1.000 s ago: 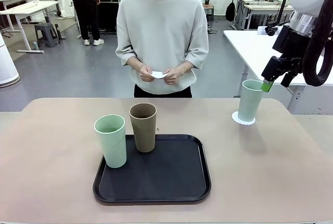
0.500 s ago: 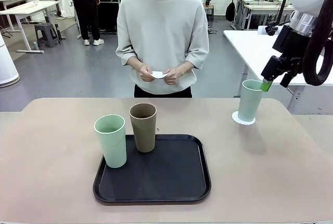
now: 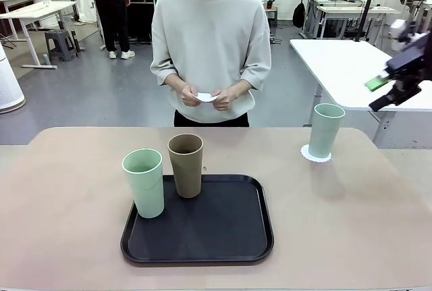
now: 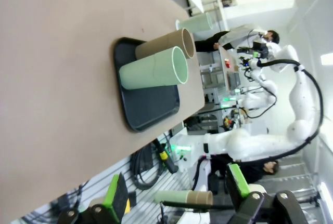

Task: Place coasters on the table and set cups on them.
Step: Take one Reusable plastic cup from the Flat Tray and place it on a coaster set by the human.

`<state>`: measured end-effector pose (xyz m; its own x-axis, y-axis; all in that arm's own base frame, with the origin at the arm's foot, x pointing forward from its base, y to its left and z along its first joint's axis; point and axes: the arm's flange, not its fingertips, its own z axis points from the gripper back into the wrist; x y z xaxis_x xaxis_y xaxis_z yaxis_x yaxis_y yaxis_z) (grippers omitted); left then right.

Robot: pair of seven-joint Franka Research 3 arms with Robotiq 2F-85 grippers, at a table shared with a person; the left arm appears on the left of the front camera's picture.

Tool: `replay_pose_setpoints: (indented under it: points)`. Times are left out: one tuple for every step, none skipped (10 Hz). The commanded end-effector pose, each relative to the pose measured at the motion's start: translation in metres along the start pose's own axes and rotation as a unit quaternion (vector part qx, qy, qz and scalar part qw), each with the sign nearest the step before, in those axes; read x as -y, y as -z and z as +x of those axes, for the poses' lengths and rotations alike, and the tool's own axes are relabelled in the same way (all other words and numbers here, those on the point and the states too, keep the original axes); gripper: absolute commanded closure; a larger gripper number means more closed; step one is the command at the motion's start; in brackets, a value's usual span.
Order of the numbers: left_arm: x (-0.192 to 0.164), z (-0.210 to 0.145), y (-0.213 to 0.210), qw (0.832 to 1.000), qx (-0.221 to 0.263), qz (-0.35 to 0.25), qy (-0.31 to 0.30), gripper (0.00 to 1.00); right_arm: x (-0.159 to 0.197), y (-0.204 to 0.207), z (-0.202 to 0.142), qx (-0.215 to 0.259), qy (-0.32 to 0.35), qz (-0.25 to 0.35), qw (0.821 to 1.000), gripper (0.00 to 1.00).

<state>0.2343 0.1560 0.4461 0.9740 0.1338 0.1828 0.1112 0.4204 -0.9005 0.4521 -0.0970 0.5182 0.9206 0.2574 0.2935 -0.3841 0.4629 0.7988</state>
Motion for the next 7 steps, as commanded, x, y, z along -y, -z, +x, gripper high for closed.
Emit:
replay_pose_setpoints:
  points:
    - [0.000,0.000,-0.001,1.000,0.005,-0.002,0.003,0.00,0.020,-0.041,-0.016,0.029,0.062,0.061,0.996,0.00]
    - [0.000,0.000,-0.001,1.000,0.005,-0.002,0.003,0.00,0.030,-0.055,-0.033,0.042,0.075,0.064,0.994,0.00]
    - [0.000,0.000,-0.001,1.000,0.005,-0.002,0.003,0.00,0.037,-0.064,-0.053,0.057,0.086,0.066,0.992,0.00]
    - [0.000,0.000,-0.001,1.000,0.005,-0.002,0.003,0.00,0.043,-0.073,-0.070,0.072,0.092,0.068,0.991,0.00]
    - [0.000,0.000,-0.001,1.000,0.005,-0.002,0.003,0.00,0.050,-0.079,-0.088,0.083,0.111,0.070,0.988,0.00]
    - [0.000,0.000,-0.001,1.000,0.005,-0.002,0.003,0.00,0.058,-0.081,-0.100,0.090,0.130,0.072,0.985,0.00]
    - [0.000,0.000,-0.001,1.000,0.005,-0.002,0.003,0.00,0.065,-0.083,-0.109,0.101,0.133,0.079,0.983,0.00]
